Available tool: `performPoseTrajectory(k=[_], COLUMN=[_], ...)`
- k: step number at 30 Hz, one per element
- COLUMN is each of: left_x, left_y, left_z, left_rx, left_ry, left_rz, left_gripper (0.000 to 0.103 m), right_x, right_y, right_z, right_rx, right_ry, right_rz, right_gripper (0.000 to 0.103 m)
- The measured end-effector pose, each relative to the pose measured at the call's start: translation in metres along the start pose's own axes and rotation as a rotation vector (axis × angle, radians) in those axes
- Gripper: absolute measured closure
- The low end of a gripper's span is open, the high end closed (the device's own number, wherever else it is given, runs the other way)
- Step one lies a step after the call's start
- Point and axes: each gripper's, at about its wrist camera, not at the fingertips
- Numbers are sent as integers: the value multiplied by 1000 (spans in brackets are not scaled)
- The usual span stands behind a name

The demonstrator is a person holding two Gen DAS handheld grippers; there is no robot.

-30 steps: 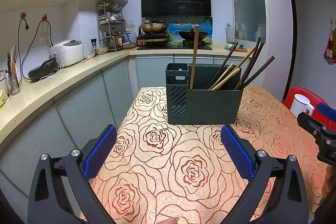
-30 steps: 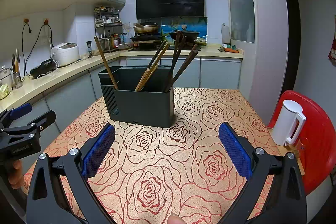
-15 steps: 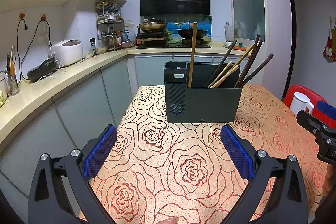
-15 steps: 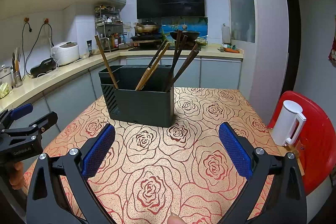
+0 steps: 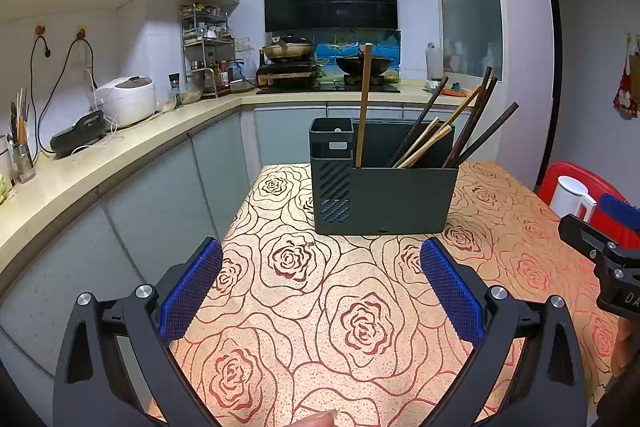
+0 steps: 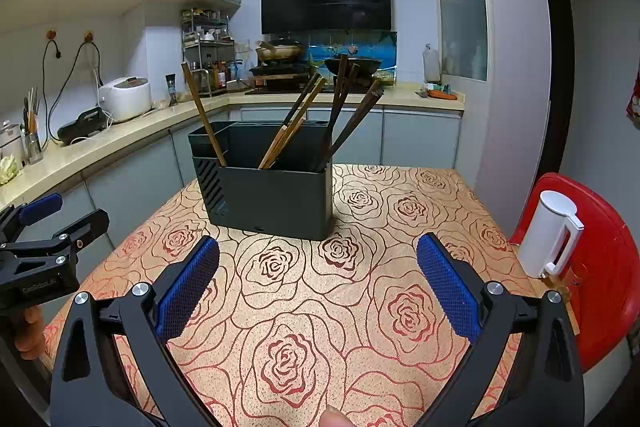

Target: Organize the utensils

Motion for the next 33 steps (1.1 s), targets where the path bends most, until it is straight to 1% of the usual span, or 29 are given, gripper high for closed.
performPoseTrajectory(k=[13,17,23,26,29,33], left_x=[2,4,8,12,14,16], left_y=[1,1,0,0,-3,-4], left_z=[2,3,6,6,6,7], left_rx=[-5,-3,-12,-16,-32,-33], left_ry=[2,2,-12,-33,-47,-52], left_rz=[18,10,9,11,-6,-11], left_gripper=[7,7,7,7,7,7], right_x=[3,3,4,4,4,5], right_y=[2,3,5,6,5,5], right_z=[5,6,4,5,5,5], right_rx=[-4,-3,5,6,5,1], right_ry=[-11,-15,-21,-23,-25,-30], right_rz=[-1,0,2,1,-1,-3], right_gripper=[7,7,7,7,7,7])
Point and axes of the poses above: each gripper's, at about its wrist camera, not at the fingertips, and x roughly the way its jaws point, y to its right, z to its underside, and after that the axes turned 8 degrees about x, right-handed
